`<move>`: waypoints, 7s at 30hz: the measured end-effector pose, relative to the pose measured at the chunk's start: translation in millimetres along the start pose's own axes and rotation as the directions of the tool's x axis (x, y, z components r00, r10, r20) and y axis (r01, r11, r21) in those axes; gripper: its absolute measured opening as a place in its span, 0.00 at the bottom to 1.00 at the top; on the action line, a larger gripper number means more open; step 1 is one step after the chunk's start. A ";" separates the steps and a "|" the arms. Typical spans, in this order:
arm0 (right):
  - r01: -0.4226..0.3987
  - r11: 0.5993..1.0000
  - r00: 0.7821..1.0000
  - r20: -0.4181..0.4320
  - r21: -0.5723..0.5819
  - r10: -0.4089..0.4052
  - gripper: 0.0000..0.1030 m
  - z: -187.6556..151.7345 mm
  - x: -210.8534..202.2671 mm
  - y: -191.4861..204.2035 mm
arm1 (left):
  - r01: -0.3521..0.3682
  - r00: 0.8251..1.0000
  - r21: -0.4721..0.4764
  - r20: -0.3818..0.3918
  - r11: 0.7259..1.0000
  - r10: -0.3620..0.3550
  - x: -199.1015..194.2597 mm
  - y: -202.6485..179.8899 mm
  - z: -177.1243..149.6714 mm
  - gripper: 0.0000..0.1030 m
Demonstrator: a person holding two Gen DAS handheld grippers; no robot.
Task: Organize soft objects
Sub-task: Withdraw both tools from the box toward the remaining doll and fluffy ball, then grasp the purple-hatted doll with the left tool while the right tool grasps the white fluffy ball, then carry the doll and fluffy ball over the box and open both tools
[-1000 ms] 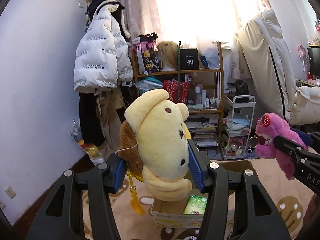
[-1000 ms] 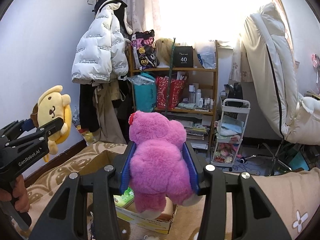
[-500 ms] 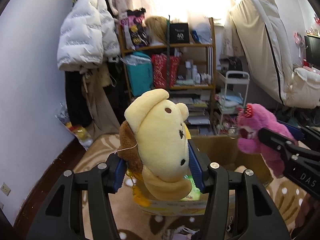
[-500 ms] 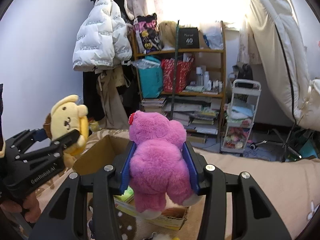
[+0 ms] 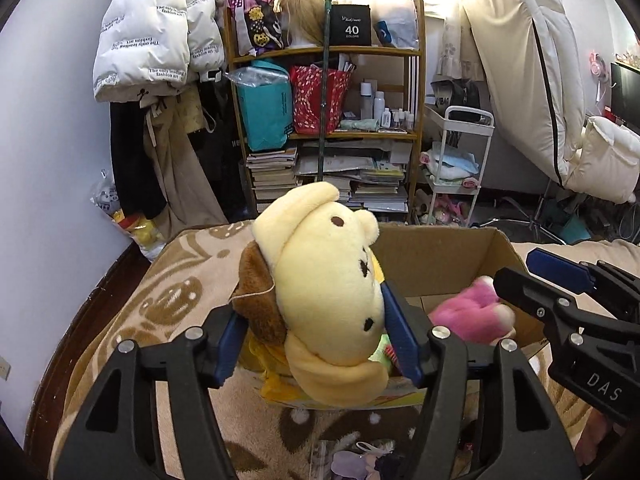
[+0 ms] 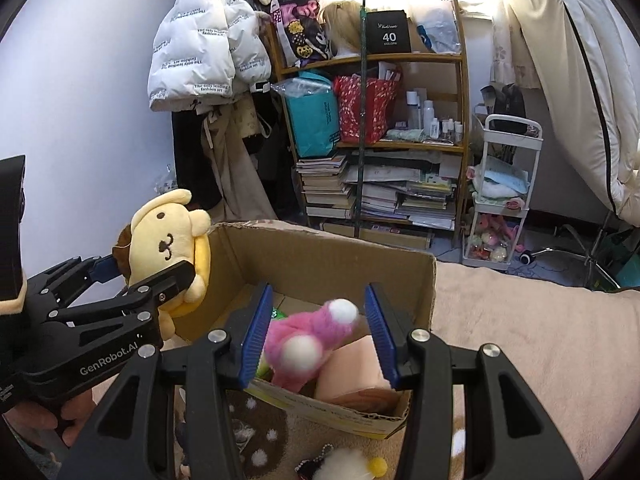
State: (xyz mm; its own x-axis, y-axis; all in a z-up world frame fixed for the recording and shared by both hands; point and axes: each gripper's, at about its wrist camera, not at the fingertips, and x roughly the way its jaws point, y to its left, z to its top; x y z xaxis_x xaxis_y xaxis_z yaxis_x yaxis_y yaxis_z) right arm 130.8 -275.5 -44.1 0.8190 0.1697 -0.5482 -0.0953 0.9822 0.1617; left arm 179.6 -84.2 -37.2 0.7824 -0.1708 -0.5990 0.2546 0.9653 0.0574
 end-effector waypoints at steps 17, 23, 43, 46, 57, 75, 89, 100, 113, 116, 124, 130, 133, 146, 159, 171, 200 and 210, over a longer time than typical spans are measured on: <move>0.009 0.998 1.000 -0.014 0.067 -0.008 0.63 -4.4 -26.6 -10.8 | -0.077 0.997 0.004 -0.001 0.997 0.077 -26.6 11.7 -6.3 0.92; 0.027 0.998 1.000 -0.008 0.061 -0.027 0.88 -6.1 -47.6 -6.6 | -0.111 0.994 0.049 0.002 0.993 0.111 -48.5 6.5 -13.8 0.97; 0.042 0.996 0.997 -0.071 0.079 -0.037 1.00 -47.2 -98.9 2.4 | -0.081 0.993 0.071 -0.079 0.994 0.086 -104.1 -6.6 -55.1 0.98; 0.044 0.996 0.997 -0.070 0.081 -0.039 1.00 -50.3 -103.7 1.4 | -0.084 0.992 0.067 -0.090 0.994 0.090 -108.6 -3.6 -59.0 0.98; 0.072 0.992 0.995 -0.079 0.102 -0.064 1.00 -56.1 -104.0 -5.8 | -0.069 0.991 0.095 -0.105 0.993 0.079 -109.4 -12.2 -68.2 0.98; 0.126 0.979 0.966 -0.243 0.162 -0.085 1.00 -74.1 -52.2 -31.5 | 0.037 0.974 0.112 -0.228 0.993 -0.011 -59.8 -47.2 -86.9 0.98; 0.083 0.980 0.914 -0.407 0.180 -0.002 0.84 -97.3 3.6 -37.8 | 0.066 0.920 0.111 -0.392 0.992 -0.017 -2.8 -52.3 -107.9 0.97; 0.063 0.982 0.872 -0.488 0.177 0.032 0.65 -112.9 33.3 -34.0 | 0.134 0.880 0.049 -0.465 0.990 -0.096 10.5 -52.1 -118.1 0.65; -0.003 0.987 0.856 -0.510 0.158 0.084 0.37 -117.8 42.1 -16.3 | 0.148 0.871 -0.010 -0.473 0.989 -0.135 8.5 -46.1 -118.5 0.54; -0.004 0.987 0.856 -0.509 0.161 0.086 0.36 -118.3 41.3 -16.4 | 0.146 0.870 -0.020 -0.473 0.989 -0.138 9.2 -39.5 -118.4 0.54; -0.002 0.990 0.860 -0.505 0.139 0.073 0.36 -120.0 37.4 -9.9 | 0.139 0.875 0.001 -0.467 0.990 -0.123 7.2 -39.4 -118.7 0.53; -0.001 0.992 0.863 -0.501 0.127 0.066 0.36 -119.1 36.5 -8.2 | 0.138 0.878 -0.009 -0.462 0.990 -0.127 3.5 -42.5 -118.4 0.52; 0.000 0.993 0.868 -0.494 0.115 0.057 0.36 -117.5 33.8 -6.5 | 0.137 0.881 -0.017 -0.454 0.990 -0.130 -0.4 -39.0 -118.0 0.51; 0.029 0.996 0.941 -0.338 0.080 0.000 0.35 -95.2 -11.2 -3.0 | 0.091 0.935 -0.043 -0.340 0.995 -0.100 -40.1 -25.9 -101.2 0.51; -0.002 0.999 0.989 -0.145 0.040 0.008 0.35 -63.5 -77.1 15.7 | 0.061 0.994 -0.040 -0.088 0.997 -0.065 -111.6 -10.9 -68.9 0.52; -0.012 1.000 1.000 0.017 0.027 0.012 0.35 -14.0 -111.1 20.1 | 0.069 0.996 -0.027 0.058 0.997 -0.067 -135.6 -3.7 -28.4 0.52; -0.054 0.997 0.998 0.033 0.056 0.052 0.36 36.6 -25.4 -4.1 | 0.097 0.995 0.029 0.033 0.995 -0.098 -23.6 -17.3 23.6 0.53; -0.053 0.991 0.998 -0.040 0.121 0.058 0.36 19.7 2.7 -19.6 | 0.108 0.993 0.027 -0.052 0.994 -0.106 6.0 -21.8 6.0 0.53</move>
State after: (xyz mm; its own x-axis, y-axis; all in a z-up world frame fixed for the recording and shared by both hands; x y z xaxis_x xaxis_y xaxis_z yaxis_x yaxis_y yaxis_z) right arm 146.0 -295.9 -32.6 0.7890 0.2292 -0.5701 -0.0690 0.9550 0.2884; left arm 182.2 -107.4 -37.3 0.7205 -0.2620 -0.6420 0.3527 0.9356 0.0140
